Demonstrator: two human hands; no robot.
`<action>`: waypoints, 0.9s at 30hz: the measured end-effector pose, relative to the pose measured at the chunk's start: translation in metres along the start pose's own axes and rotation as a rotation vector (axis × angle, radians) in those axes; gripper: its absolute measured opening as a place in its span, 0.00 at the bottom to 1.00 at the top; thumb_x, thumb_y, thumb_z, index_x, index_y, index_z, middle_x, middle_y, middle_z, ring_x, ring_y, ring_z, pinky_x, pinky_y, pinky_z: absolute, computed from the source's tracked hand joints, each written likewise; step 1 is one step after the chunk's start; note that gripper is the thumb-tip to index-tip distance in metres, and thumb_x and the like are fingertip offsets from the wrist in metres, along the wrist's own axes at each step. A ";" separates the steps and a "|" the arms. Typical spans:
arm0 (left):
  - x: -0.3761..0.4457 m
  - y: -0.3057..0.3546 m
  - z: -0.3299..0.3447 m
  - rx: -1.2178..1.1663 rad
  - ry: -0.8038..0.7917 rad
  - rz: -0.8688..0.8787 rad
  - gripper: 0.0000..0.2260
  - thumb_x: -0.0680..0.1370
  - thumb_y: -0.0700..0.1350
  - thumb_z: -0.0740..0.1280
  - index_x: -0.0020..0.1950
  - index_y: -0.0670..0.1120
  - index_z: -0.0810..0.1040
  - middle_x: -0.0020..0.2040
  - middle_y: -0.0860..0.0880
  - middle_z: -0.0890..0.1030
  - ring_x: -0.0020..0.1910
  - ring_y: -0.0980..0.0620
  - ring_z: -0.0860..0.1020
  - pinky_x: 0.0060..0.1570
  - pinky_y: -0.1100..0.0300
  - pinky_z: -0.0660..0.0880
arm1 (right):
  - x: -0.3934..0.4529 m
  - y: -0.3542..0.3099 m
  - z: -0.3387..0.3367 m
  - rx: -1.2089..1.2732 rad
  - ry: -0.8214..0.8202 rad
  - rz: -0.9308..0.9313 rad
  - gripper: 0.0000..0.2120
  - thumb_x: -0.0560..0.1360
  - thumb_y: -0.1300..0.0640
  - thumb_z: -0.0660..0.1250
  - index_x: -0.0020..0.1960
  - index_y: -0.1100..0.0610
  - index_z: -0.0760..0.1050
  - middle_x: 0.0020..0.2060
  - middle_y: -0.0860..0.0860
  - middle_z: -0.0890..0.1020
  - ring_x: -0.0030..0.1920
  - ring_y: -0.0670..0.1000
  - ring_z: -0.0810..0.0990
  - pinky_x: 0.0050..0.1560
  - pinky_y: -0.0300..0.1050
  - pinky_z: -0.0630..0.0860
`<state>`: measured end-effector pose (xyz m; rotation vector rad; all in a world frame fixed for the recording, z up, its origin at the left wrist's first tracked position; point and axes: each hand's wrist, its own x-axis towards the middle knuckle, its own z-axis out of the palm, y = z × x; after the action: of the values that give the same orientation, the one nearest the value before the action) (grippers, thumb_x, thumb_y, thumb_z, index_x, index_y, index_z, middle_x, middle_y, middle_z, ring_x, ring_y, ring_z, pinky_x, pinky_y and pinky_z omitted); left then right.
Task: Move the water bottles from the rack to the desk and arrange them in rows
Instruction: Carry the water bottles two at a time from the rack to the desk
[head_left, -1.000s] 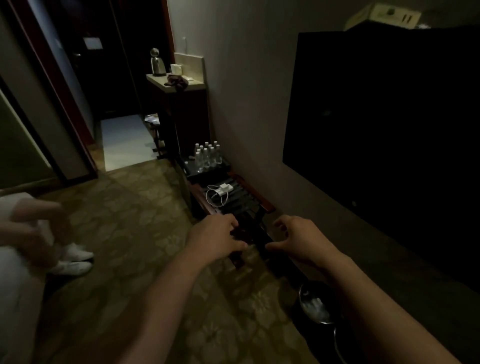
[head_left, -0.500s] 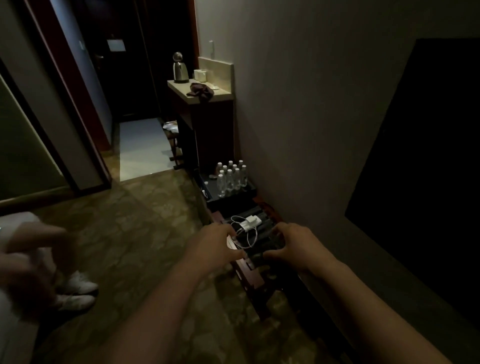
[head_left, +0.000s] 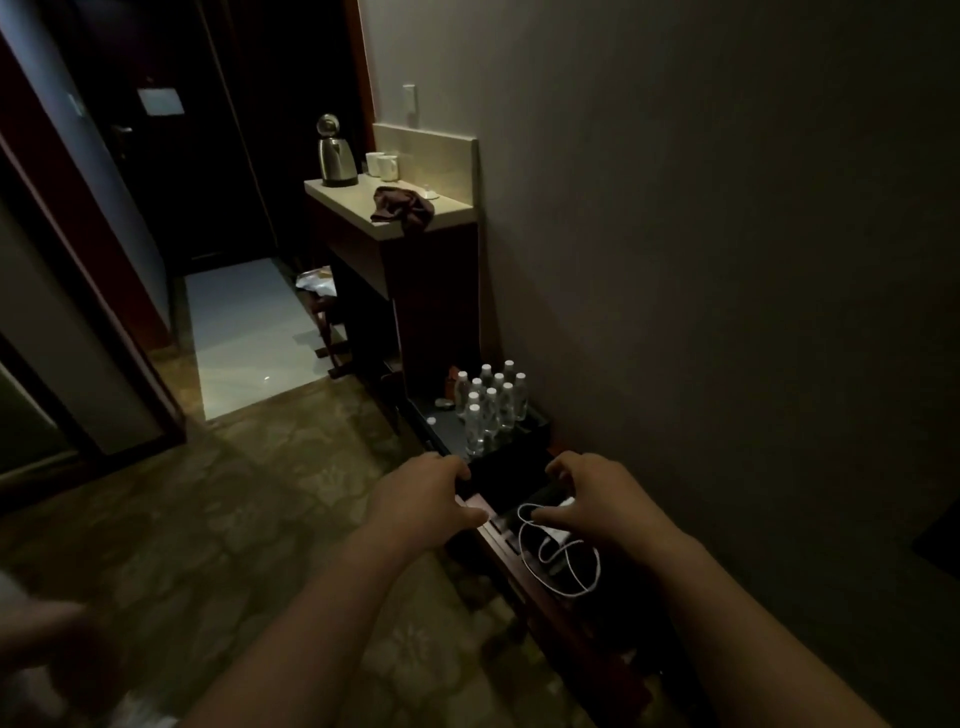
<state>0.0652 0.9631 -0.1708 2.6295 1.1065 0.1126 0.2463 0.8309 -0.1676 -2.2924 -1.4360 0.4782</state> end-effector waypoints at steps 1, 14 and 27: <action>0.017 -0.011 -0.003 0.012 -0.002 0.007 0.19 0.70 0.65 0.70 0.57 0.59 0.77 0.52 0.59 0.75 0.47 0.59 0.75 0.42 0.60 0.75 | 0.019 -0.005 0.002 -0.004 0.002 0.008 0.30 0.67 0.42 0.76 0.65 0.49 0.73 0.58 0.47 0.77 0.51 0.45 0.76 0.49 0.36 0.74; 0.274 -0.112 -0.034 0.272 -0.006 0.079 0.25 0.72 0.64 0.68 0.67 0.57 0.71 0.61 0.54 0.74 0.57 0.51 0.75 0.48 0.53 0.78 | 0.300 -0.032 0.019 -0.051 0.016 -0.027 0.22 0.69 0.45 0.74 0.60 0.51 0.74 0.55 0.48 0.78 0.50 0.47 0.77 0.49 0.41 0.75; 0.487 -0.177 -0.035 0.280 -0.031 0.203 0.22 0.72 0.64 0.68 0.62 0.55 0.73 0.54 0.53 0.74 0.49 0.53 0.75 0.43 0.54 0.79 | 0.496 -0.027 0.033 -0.159 -0.018 0.041 0.20 0.70 0.46 0.70 0.58 0.51 0.72 0.53 0.49 0.76 0.53 0.51 0.76 0.47 0.44 0.73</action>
<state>0.2793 1.4344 -0.2072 2.9768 0.8997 -0.0452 0.4161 1.2956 -0.2213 -2.4518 -1.4862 0.4107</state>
